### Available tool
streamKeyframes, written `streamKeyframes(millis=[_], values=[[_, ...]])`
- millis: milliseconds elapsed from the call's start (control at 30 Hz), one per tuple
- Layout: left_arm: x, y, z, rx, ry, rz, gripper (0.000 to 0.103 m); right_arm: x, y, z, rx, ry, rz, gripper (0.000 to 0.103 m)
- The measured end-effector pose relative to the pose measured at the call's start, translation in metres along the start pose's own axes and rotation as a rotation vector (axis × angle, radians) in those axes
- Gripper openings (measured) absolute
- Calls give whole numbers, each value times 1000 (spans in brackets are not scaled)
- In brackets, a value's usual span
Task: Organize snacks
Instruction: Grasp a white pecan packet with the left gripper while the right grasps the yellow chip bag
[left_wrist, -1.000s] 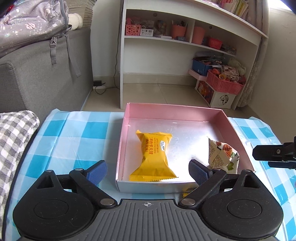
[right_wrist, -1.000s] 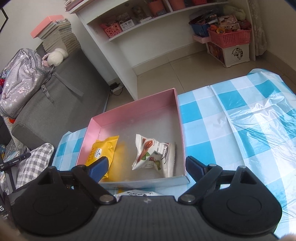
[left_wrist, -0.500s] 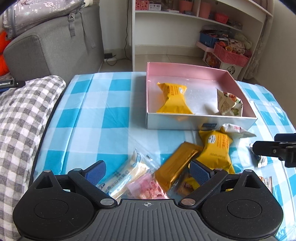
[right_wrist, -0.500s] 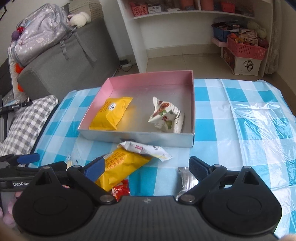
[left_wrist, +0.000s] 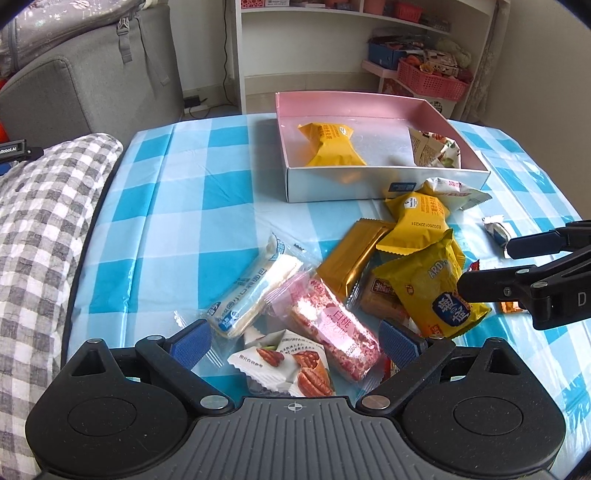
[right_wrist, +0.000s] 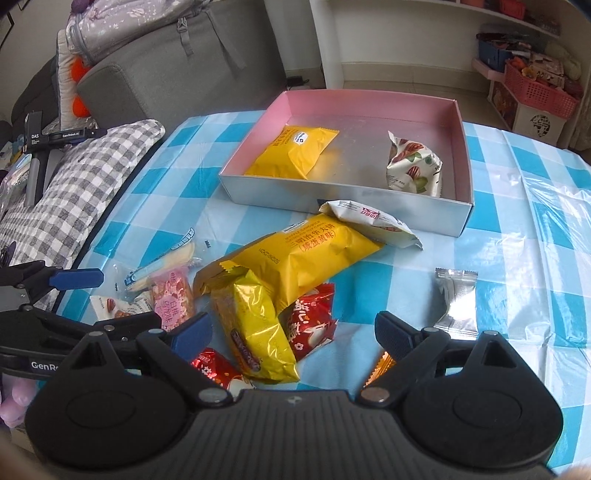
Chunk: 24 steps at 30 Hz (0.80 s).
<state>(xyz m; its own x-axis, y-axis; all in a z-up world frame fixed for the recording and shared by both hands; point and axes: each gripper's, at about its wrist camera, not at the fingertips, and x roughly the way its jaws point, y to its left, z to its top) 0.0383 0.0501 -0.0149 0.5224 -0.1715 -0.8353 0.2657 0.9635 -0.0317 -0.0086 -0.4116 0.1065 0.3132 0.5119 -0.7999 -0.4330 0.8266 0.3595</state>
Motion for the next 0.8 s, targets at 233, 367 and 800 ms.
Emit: streamKeyframes(millis=[233, 367, 800], values=[[2, 6, -9, 41, 18, -49, 92, 10, 12, 0, -32, 9, -2, 82], [2, 7, -11, 55, 50, -65, 86, 15, 21, -1, -57, 20, 8, 72], [9, 13, -13, 35, 105, -75, 53, 29, 36, -3, -117, 39, -34, 50]])
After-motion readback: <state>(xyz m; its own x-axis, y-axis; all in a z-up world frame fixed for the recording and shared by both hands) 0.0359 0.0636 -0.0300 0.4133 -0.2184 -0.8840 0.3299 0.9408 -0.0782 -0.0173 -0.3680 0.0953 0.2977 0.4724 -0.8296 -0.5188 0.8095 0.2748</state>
